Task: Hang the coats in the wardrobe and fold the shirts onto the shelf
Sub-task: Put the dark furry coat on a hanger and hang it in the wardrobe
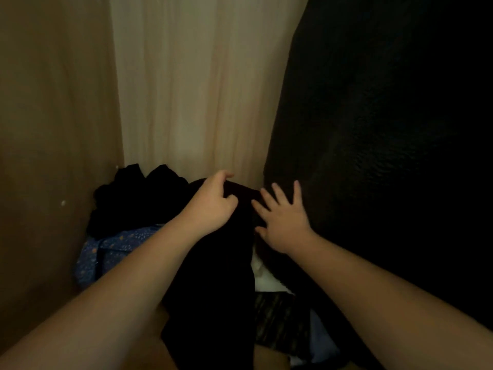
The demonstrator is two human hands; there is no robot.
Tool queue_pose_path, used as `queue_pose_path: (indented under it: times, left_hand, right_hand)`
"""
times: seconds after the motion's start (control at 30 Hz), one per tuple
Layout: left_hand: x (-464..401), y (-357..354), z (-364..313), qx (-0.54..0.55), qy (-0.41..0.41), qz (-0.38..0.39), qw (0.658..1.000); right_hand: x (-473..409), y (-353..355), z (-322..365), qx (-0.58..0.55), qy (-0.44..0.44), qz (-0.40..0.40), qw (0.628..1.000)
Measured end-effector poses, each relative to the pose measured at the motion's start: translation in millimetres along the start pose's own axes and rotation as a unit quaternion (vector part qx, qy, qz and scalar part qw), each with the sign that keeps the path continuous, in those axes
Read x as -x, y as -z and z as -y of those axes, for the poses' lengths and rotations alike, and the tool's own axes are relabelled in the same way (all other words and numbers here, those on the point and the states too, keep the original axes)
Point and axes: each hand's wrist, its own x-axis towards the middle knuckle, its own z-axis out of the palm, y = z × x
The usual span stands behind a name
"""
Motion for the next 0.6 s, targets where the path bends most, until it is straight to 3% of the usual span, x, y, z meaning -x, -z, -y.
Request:
queue_pose_path:
  times: [0.2, 0.33, 0.5, 0.6]
  left_hand:
    - [-45.7, -24.2, 25.1, -0.044, -0.022, 0.09, 0.995]
    - [-62.5, -39.2, 26.4, -0.104, -0.066, 0.107, 0.987]
    - [-41.9, -50.9, 20.1, -0.228, -0.09, 0.131, 0.961]
    - [-6.9, -56.6, 26.6, -0.254, -0.112, 0.118, 0.953]
  right_hand:
    - [-35.8, -61.2, -49.9, 0.026, -0.118, 0.042, 0.992]
    - [-33.8, -91.4, -75.8, 0.043, -0.16, 0.075, 0.983]
    - [-4.7, -105.5, -48.8, -0.065, -0.159, -0.076, 0.982]
    - [28.9, -109.6, 0.4, -0.176, -0.17, -0.102, 0.964]
